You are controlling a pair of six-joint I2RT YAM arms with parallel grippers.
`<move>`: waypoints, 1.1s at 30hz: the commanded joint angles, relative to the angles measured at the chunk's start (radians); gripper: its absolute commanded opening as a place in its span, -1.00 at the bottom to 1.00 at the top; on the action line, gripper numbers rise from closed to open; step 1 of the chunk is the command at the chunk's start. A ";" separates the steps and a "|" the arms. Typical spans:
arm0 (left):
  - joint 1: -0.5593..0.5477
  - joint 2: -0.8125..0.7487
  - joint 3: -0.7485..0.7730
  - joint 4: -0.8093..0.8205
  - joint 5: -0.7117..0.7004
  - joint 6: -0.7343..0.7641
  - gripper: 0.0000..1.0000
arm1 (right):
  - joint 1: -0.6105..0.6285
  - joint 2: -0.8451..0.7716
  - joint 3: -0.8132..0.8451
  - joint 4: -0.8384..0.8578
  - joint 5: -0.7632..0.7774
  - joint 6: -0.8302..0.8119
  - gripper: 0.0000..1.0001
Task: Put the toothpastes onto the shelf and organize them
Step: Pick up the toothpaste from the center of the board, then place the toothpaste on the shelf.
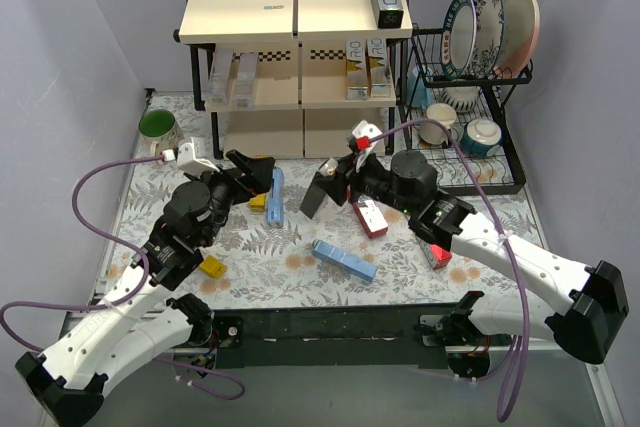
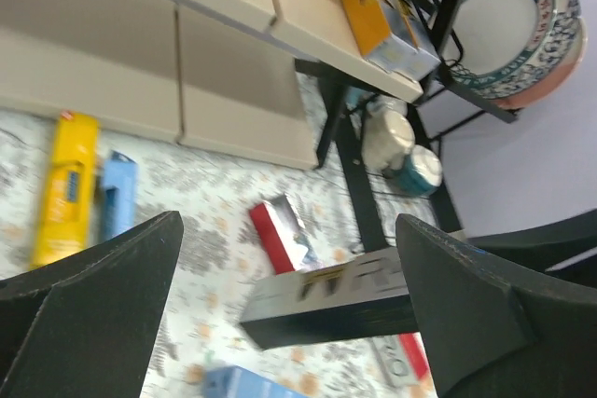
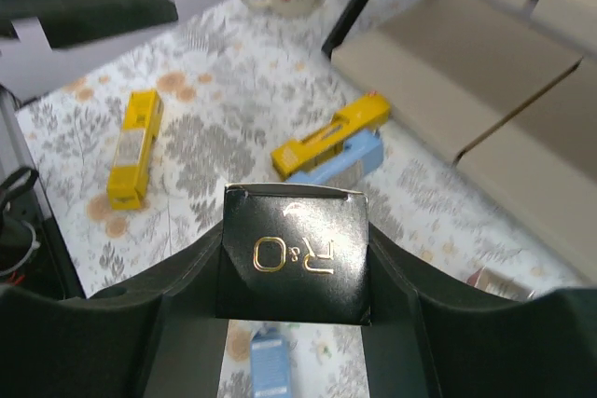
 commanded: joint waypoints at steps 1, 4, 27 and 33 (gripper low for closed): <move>0.002 -0.062 0.063 0.002 -0.136 0.254 0.97 | 0.005 -0.067 0.177 0.137 0.037 -0.101 -0.39; 0.002 -0.115 0.029 0.080 -0.188 0.374 0.96 | 0.005 -0.067 0.267 0.184 0.045 -0.172 -0.41; 0.053 -0.180 -0.172 0.241 -0.279 0.493 0.96 | -0.009 0.306 0.701 0.782 0.288 -0.604 -0.41; 0.077 -0.191 -0.170 0.235 -0.293 0.509 0.96 | -0.030 0.462 0.804 0.859 0.374 -0.703 -0.40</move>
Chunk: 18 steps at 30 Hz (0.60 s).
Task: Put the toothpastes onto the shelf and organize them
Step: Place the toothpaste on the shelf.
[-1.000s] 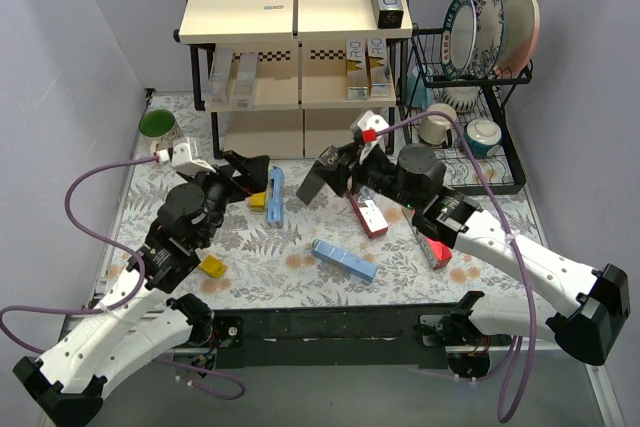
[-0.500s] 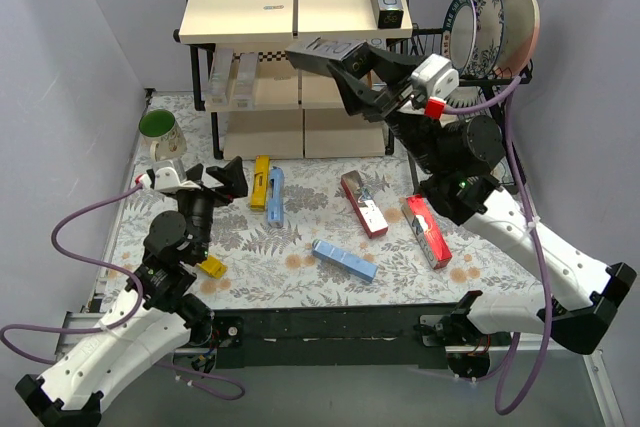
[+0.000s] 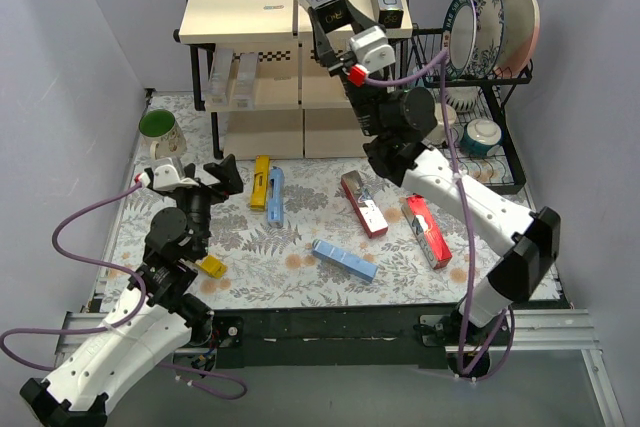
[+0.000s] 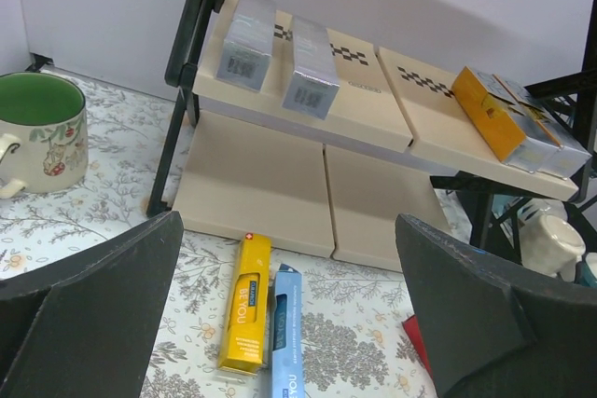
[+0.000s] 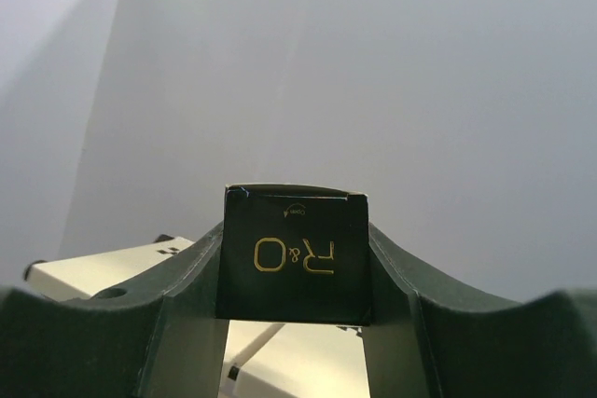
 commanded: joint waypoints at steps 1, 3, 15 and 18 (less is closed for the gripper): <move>0.024 -0.013 0.001 -0.011 -0.016 0.024 0.96 | -0.018 0.074 0.109 0.191 0.119 -0.115 -0.40; 0.035 -0.023 -0.001 -0.010 -0.013 0.022 0.96 | -0.026 0.120 0.118 0.223 0.144 -0.130 -0.41; 0.053 -0.017 -0.002 -0.017 0.027 0.018 0.96 | -0.072 0.250 0.170 0.151 0.303 -0.149 -0.33; 0.053 -0.013 -0.001 -0.019 0.027 0.019 0.96 | -0.080 0.252 0.159 0.103 0.352 -0.138 -0.27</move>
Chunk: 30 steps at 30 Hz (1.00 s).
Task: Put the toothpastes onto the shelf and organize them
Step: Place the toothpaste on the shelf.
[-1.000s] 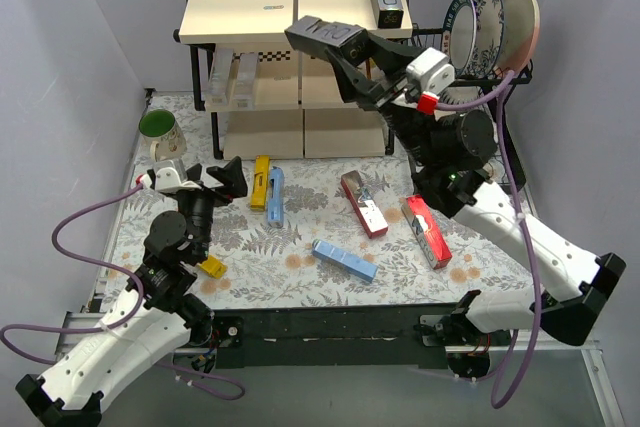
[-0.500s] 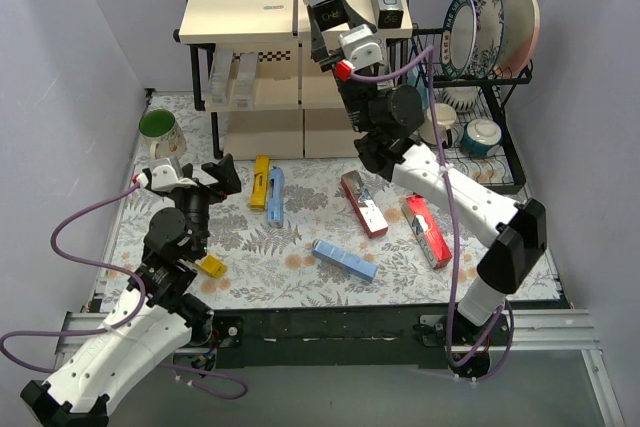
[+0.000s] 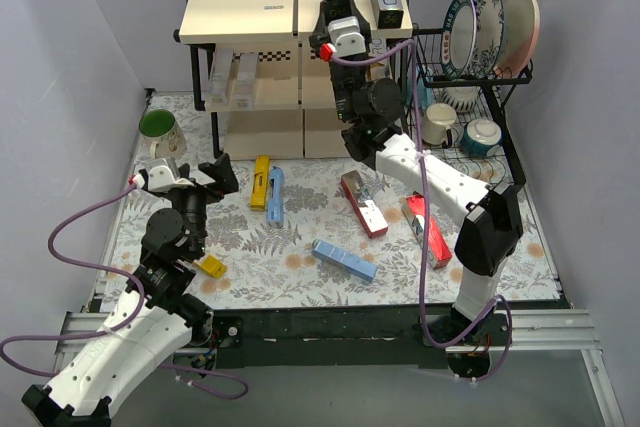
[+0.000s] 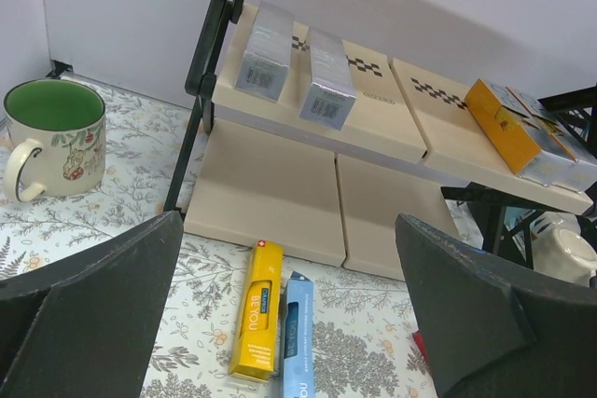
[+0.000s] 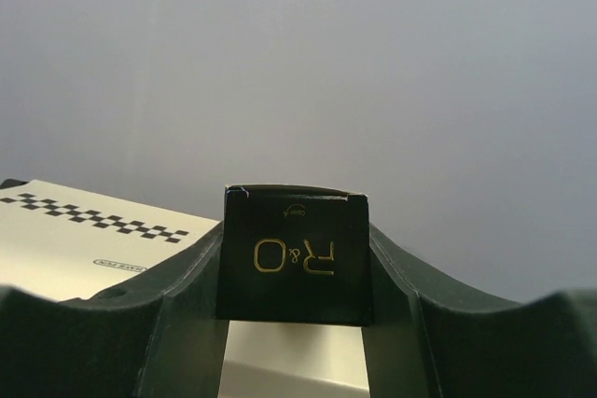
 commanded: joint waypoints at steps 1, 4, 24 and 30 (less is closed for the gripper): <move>0.008 0.006 -0.001 -0.011 0.012 0.013 0.96 | -0.019 -0.019 0.038 -0.048 0.118 0.023 -0.25; 0.010 0.011 -0.001 -0.013 0.017 0.013 0.96 | -0.024 -0.050 0.005 -0.131 0.122 0.072 -0.16; 0.013 0.051 0.012 -0.031 0.035 0.005 0.96 | -0.025 -0.009 0.401 -0.930 0.165 0.289 0.29; 0.014 0.065 0.012 -0.031 0.044 0.004 0.96 | -0.036 -0.021 0.398 -0.987 0.158 0.302 0.30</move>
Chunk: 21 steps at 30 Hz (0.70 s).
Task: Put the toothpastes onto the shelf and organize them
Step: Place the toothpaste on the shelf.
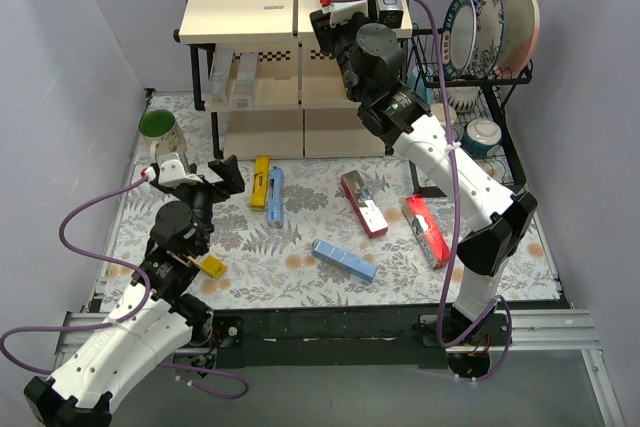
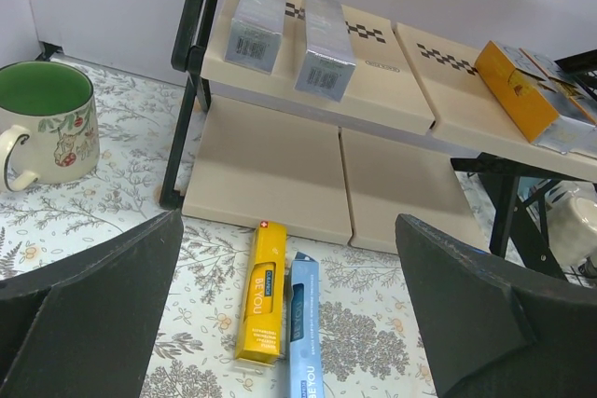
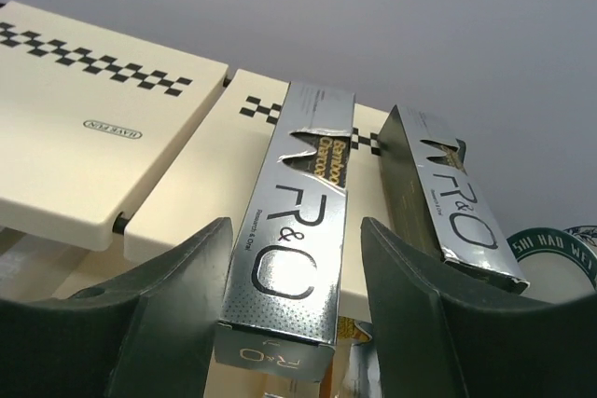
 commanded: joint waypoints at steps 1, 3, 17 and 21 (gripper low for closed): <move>0.009 0.009 0.013 -0.018 0.016 0.004 0.96 | -0.016 -0.016 0.032 -0.078 0.008 0.034 0.29; 0.009 0.014 0.012 -0.019 0.016 0.004 0.96 | -0.020 -0.016 0.033 -0.078 0.001 0.040 0.25; 0.011 0.019 0.012 -0.023 0.016 0.004 0.96 | -0.106 0.026 0.113 -0.074 -0.098 0.037 0.09; 0.009 0.025 0.012 -0.023 0.017 0.006 0.96 | -0.121 0.035 0.121 -0.075 -0.138 0.043 0.09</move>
